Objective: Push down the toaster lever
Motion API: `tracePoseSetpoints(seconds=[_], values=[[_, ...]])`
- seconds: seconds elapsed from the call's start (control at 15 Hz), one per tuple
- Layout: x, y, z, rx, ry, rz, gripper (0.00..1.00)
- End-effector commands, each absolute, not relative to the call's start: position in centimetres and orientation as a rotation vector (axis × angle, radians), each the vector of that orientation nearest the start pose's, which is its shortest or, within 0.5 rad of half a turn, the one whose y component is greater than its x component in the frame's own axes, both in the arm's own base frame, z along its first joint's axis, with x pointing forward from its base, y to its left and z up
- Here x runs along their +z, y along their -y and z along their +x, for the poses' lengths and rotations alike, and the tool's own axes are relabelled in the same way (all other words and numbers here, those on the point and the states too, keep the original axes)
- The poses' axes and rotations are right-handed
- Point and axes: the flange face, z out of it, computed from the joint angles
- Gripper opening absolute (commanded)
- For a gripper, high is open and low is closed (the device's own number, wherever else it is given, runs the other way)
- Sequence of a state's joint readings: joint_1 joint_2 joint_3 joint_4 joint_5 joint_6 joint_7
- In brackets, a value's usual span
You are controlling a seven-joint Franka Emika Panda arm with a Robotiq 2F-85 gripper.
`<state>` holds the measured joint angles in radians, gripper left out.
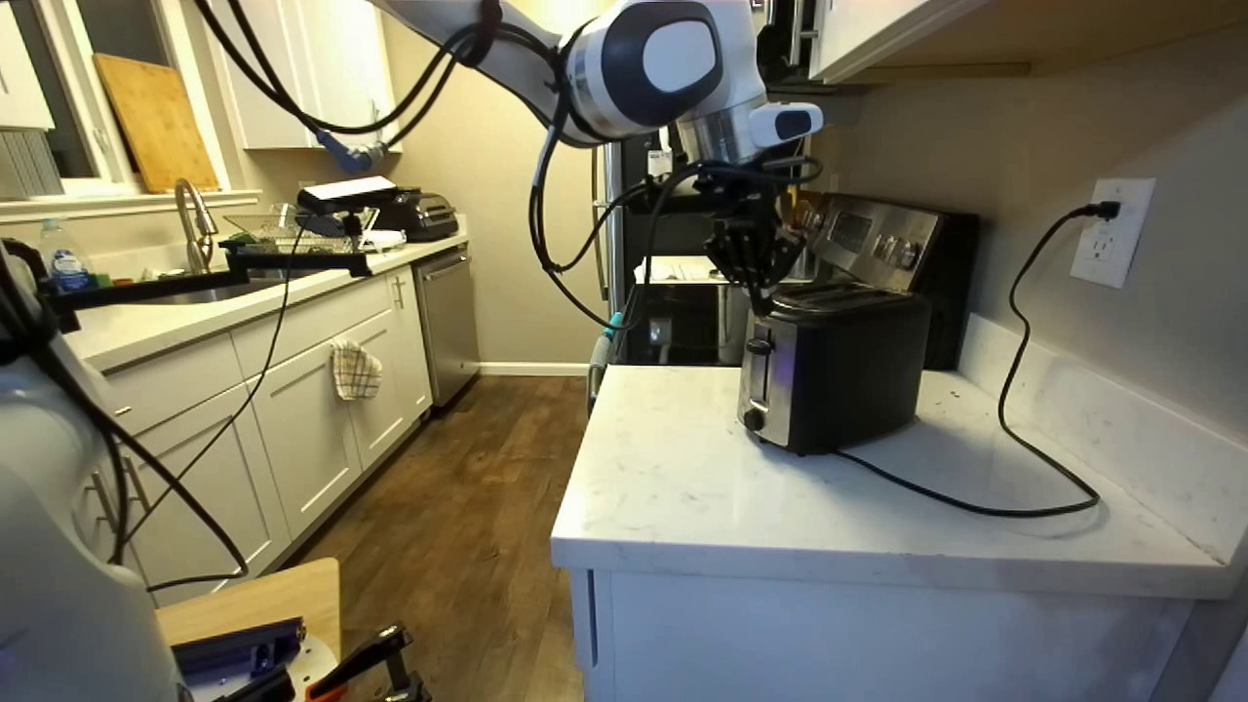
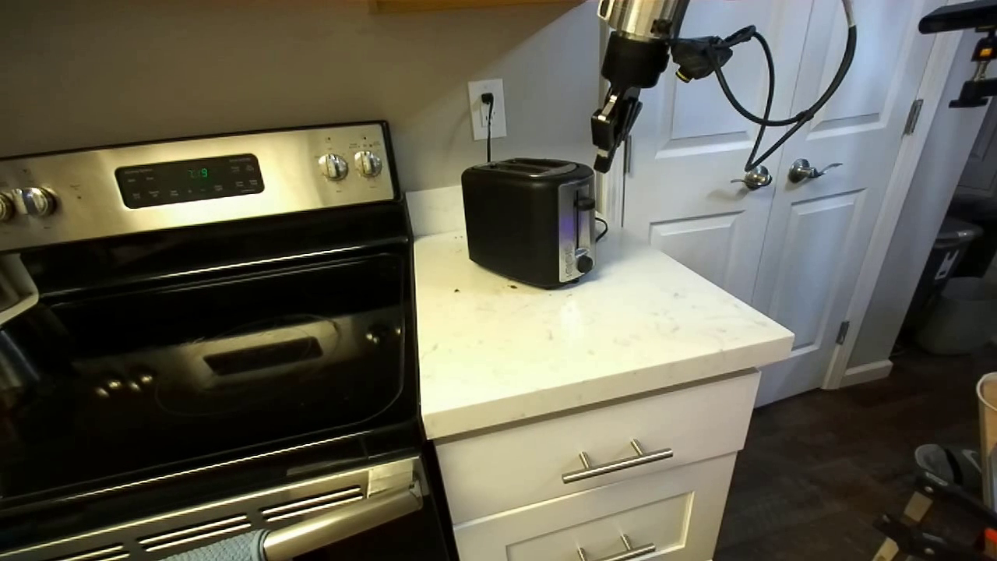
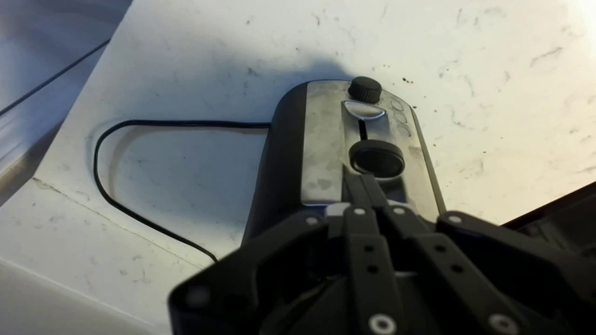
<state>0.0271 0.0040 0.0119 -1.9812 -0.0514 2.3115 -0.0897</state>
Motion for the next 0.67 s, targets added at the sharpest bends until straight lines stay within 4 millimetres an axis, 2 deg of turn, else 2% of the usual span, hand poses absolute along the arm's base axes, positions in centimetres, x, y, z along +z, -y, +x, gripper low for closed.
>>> tracePoseSetpoints(seconds=[0.0,0.27,0.6], values=[[48.3,-2.8,59.5,-0.551,0.252,-3.123,0.0],[46.8,-3.3,60.2,-0.547,0.262,-3.121,0.0],[46.5,-3.0,60.2,-0.569,0.265,-3.129,0.0]])
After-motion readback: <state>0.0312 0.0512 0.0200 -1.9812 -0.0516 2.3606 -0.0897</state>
